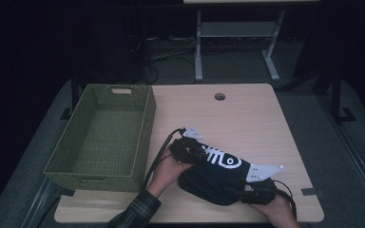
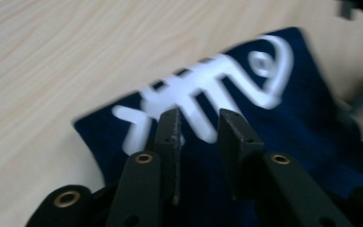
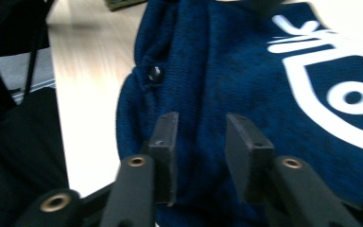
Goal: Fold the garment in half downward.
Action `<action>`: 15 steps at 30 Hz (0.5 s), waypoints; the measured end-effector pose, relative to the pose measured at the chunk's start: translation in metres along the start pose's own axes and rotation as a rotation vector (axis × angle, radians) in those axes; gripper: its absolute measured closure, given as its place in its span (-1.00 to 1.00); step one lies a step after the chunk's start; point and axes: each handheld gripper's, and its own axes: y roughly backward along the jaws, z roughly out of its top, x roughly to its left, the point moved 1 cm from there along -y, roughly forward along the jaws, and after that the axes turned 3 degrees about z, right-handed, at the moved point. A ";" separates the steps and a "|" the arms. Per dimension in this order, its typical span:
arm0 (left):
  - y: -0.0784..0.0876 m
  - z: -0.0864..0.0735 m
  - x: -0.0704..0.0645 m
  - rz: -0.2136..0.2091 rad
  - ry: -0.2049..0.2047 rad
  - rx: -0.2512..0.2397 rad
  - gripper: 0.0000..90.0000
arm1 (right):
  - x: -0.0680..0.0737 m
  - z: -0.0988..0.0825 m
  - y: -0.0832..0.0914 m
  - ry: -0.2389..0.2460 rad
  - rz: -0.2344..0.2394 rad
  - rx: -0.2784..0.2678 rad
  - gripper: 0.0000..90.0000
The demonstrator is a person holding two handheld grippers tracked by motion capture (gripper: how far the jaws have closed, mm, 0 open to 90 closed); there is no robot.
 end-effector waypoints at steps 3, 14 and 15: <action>0.013 -0.007 -0.014 0.026 -0.018 -0.001 0.47 | -0.003 -0.002 0.008 -0.013 -0.037 -0.016 0.26; 0.005 -0.043 -0.016 0.036 0.002 0.093 0.40 | -0.028 -0.020 0.037 -0.082 -0.207 -0.062 -0.09; 0.005 -0.044 -0.016 0.035 0.008 0.092 0.40 | -0.030 -0.023 0.039 -0.093 -0.221 -0.059 -0.10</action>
